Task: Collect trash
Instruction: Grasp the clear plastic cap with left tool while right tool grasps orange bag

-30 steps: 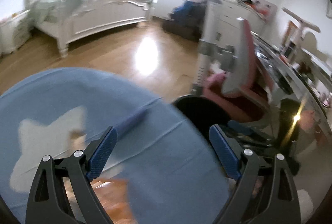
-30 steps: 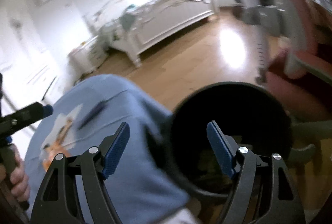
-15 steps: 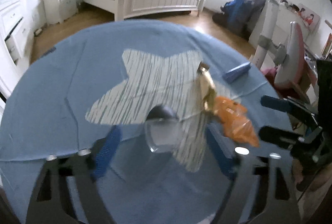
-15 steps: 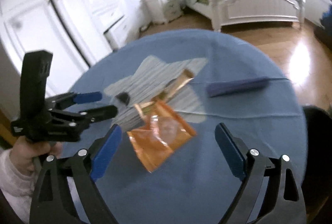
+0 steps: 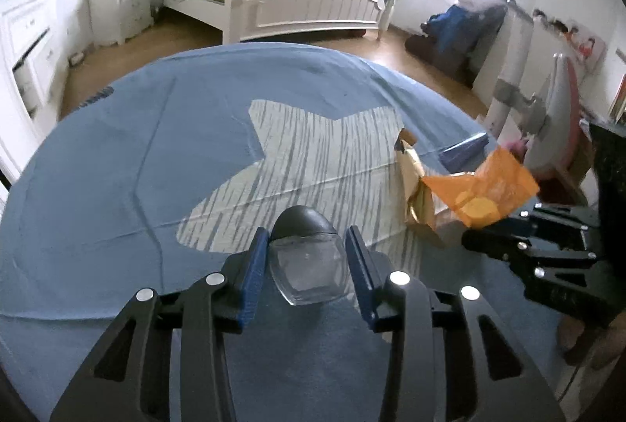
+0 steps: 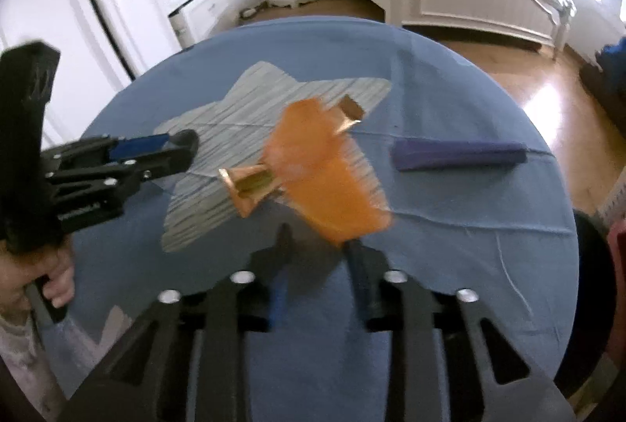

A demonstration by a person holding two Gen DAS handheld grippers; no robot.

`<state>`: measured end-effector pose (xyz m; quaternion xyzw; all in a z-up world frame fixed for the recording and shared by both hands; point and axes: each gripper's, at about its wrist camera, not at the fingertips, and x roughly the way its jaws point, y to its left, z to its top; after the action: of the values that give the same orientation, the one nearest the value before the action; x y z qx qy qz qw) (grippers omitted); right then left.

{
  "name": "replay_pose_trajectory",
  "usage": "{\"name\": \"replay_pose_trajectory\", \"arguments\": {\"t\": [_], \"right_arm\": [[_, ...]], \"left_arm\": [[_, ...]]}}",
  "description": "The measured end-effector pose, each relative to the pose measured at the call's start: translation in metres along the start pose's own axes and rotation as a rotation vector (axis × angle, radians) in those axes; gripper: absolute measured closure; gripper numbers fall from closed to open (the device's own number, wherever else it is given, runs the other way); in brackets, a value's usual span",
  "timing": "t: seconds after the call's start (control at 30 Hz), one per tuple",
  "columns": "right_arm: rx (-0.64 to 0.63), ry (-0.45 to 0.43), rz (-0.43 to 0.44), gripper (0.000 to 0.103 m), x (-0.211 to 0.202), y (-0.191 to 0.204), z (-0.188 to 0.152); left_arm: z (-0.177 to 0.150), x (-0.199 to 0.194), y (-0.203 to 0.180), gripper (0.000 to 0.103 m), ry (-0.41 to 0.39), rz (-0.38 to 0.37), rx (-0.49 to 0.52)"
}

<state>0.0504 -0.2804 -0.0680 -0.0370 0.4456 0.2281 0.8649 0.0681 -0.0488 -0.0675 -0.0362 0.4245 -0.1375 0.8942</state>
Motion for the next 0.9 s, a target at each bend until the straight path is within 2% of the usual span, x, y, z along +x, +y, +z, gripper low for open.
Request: {"name": "replay_pose_trajectory", "arguments": {"t": [0.1,0.2,0.3,0.33,0.37,0.4,0.43,0.47,0.53,0.63,0.73,0.87,0.9], "right_arm": [[0.042,-0.023,0.025,0.088,-0.006,-0.01,-0.006],[0.05,-0.03,0.052,0.088,-0.009,-0.014,-0.008],[0.039,-0.02,0.027,0.087,-0.009,-0.014,-0.005],[0.032,-0.021,0.018,0.079,-0.007,-0.012,-0.004],[0.024,-0.028,0.009,0.064,-0.005,-0.009,-0.002],[0.018,-0.041,-0.001,0.055,-0.006,-0.008,0.0],[0.006,-0.066,-0.015,0.032,-0.01,-0.006,0.001],[-0.006,-0.09,-0.024,0.021,-0.012,-0.002,0.002],[-0.04,-0.132,-0.034,0.021,-0.014,0.006,0.006],[-0.07,-0.116,-0.044,0.038,-0.008,0.011,0.013],[-0.07,-0.064,-0.037,0.049,0.003,0.01,0.017],[-0.018,-0.014,0.008,0.049,0.015,0.0,0.018],[-0.005,-0.021,0.019,0.053,0.013,-0.003,0.019]], "left_arm": [[-0.002,-0.002,0.0,0.063,-0.007,0.007,0.003],[-0.002,-0.008,0.003,0.063,-0.028,-0.021,-0.019],[-0.002,-0.012,0.001,0.063,-0.032,-0.035,-0.025],[-0.002,-0.013,-0.001,0.063,-0.034,-0.041,-0.026],[-0.002,-0.015,-0.003,0.063,-0.035,-0.046,-0.023],[-0.001,-0.015,-0.005,0.063,-0.035,-0.05,-0.02],[-0.001,-0.016,-0.007,0.063,-0.036,-0.055,-0.018],[-0.001,-0.017,-0.008,0.063,-0.035,-0.059,-0.016],[0.0,-0.017,-0.011,0.063,-0.034,-0.063,-0.011],[0.001,-0.018,-0.013,0.063,-0.033,-0.074,-0.008],[0.001,-0.018,-0.015,0.063,-0.033,-0.077,0.003],[0.002,-0.02,-0.016,0.063,-0.037,-0.079,0.005],[0.002,-0.02,-0.016,0.063,-0.037,-0.081,0.003]]}}
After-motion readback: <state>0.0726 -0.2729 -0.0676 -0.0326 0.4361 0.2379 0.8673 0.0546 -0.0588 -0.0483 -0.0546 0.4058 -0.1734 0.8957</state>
